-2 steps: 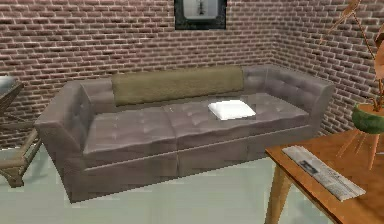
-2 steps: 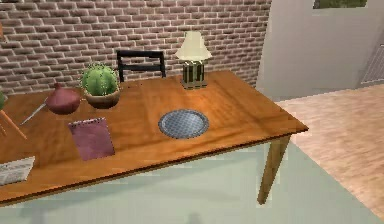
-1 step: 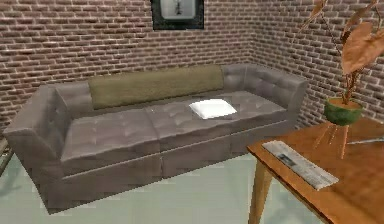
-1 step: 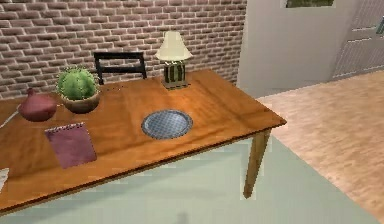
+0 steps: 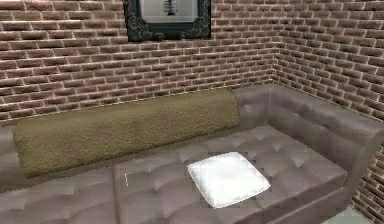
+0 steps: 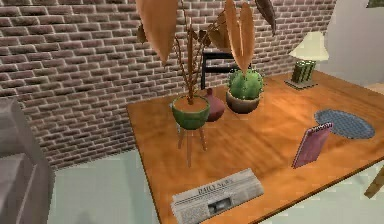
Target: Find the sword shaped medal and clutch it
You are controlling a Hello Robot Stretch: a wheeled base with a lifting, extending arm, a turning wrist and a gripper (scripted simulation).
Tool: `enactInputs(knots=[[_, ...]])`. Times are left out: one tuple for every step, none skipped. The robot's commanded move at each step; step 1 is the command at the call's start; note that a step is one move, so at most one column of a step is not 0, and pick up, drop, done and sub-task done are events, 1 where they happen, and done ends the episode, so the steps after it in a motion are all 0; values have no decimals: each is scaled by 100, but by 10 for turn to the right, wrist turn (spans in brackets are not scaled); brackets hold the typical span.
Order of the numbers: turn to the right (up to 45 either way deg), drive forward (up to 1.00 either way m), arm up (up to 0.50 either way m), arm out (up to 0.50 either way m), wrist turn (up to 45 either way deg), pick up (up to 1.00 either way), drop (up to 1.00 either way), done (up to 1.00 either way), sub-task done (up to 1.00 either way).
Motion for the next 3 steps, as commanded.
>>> enactInputs(knots=[[240,0,0,0,0,0,0,0,0],[0,20,0,0,0,0,0,0,0],[360,0,0,0,0,0,0,0,0]])
